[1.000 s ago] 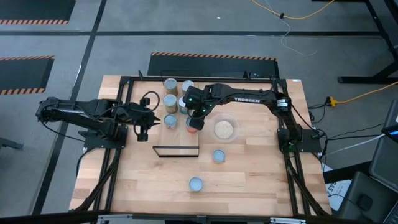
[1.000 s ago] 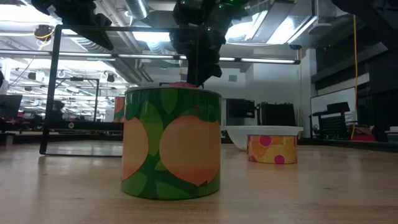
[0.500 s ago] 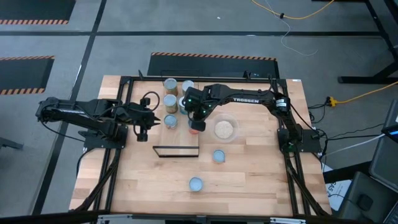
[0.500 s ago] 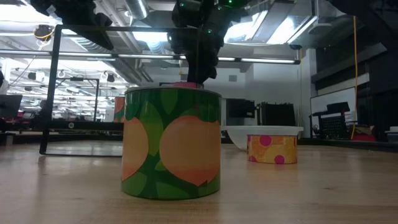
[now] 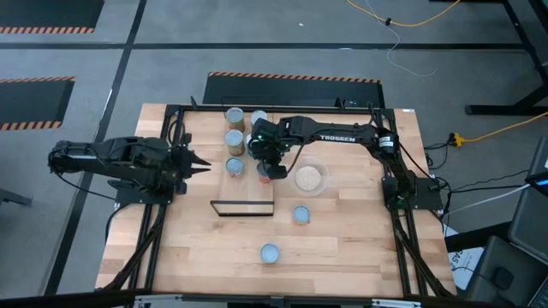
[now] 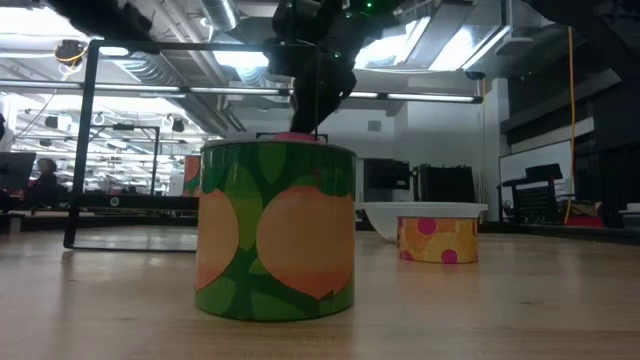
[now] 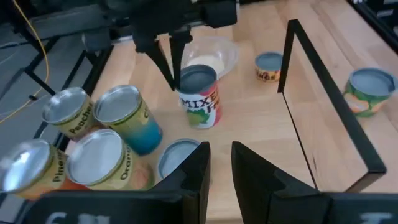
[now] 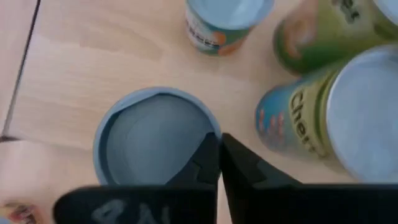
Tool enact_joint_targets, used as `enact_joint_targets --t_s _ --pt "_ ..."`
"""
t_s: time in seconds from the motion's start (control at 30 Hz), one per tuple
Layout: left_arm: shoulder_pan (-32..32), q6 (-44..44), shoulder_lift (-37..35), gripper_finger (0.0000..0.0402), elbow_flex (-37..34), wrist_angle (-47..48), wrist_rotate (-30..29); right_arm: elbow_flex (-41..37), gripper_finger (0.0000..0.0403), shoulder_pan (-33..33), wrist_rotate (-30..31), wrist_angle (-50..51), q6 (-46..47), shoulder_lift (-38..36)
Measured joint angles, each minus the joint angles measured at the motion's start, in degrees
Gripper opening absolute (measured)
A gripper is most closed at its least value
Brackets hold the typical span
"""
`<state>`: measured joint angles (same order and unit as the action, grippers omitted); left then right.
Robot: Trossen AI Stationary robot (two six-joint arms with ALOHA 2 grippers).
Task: Pick and place cans onto a shelf
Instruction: Put the small canned mixed fruit can on the shelf
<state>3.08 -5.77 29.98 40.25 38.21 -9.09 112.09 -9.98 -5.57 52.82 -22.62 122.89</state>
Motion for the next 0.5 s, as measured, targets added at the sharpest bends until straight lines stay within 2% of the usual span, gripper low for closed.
enact_joint_targets --t_s 0.23,0.5 --pt "0.00 1.02 -5.34 0.0058 -10.34 -7.64 1.33 0.00 0.0011 0.04 -0.08 -3.01 -12.51 0.00" --pt "0.00 1.17 -5.98 0.0058 -14.52 -11.69 2.19 0.00 0.0011 0.00 -5.38 -3.45 -21.38 0.00"
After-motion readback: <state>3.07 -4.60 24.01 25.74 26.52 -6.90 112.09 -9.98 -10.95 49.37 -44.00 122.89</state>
